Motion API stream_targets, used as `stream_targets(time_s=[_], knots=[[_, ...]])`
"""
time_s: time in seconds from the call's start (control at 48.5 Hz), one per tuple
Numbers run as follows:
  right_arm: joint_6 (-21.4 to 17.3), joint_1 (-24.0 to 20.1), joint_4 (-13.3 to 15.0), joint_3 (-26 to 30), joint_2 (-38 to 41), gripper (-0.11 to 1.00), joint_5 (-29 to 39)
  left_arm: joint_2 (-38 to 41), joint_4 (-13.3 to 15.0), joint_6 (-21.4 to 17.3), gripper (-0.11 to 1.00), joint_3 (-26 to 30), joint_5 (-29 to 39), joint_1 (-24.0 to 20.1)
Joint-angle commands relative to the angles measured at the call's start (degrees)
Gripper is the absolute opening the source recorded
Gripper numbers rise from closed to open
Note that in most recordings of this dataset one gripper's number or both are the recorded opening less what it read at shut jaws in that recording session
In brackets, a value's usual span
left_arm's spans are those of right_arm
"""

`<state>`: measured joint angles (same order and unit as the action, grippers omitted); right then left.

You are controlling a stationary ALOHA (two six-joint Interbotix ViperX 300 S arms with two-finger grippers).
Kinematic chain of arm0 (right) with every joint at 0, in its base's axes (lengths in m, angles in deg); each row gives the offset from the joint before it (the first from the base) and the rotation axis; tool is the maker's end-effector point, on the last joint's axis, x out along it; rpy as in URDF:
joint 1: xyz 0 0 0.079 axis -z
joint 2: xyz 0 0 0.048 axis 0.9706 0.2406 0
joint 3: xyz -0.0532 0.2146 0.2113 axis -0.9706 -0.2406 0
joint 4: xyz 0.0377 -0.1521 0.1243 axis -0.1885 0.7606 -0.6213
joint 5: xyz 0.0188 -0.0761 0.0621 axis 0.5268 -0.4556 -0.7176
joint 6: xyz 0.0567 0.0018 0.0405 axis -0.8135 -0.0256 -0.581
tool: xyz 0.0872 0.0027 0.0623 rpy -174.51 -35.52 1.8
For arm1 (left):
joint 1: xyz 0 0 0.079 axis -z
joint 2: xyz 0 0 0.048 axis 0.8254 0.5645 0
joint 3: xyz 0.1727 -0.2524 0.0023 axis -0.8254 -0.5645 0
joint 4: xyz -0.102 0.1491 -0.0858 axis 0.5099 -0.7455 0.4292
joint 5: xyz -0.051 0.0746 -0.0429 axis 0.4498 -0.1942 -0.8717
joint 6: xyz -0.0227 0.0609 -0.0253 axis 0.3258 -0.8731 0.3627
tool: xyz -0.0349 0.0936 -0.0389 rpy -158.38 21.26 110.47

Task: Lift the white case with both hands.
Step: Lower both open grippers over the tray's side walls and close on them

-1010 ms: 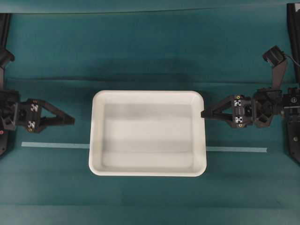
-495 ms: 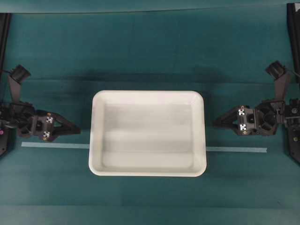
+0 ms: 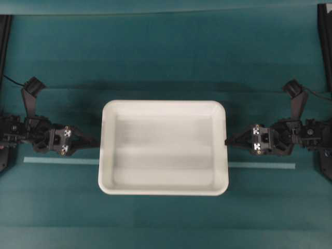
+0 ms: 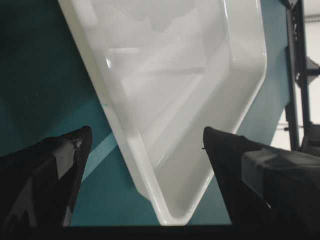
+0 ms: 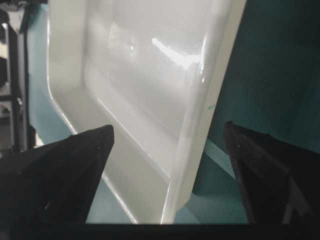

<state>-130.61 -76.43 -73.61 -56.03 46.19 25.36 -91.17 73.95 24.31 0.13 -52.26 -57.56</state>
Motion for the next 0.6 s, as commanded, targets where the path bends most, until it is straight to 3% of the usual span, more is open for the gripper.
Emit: stream_targets(time_s=[0.0,0.227,0.577], knots=[[-0.6,-0.4,-0.2,0.5,3.6,0.93,-2.7,1.9,-0.1,-0.2,0.97,1.1,-0.6,-0.1],[-0.8,-0.4,-0.2,2.0,7.4,0.93,-6.2,5.4,-0.1,-0.2,0.96,3.3,-1.1,-0.3],[-0.9,-0.4,-0.2,3.8,9.6,0.93,-6.3,8.5,0.0,-0.2,0.96,5.5,-1.1,0.0]])
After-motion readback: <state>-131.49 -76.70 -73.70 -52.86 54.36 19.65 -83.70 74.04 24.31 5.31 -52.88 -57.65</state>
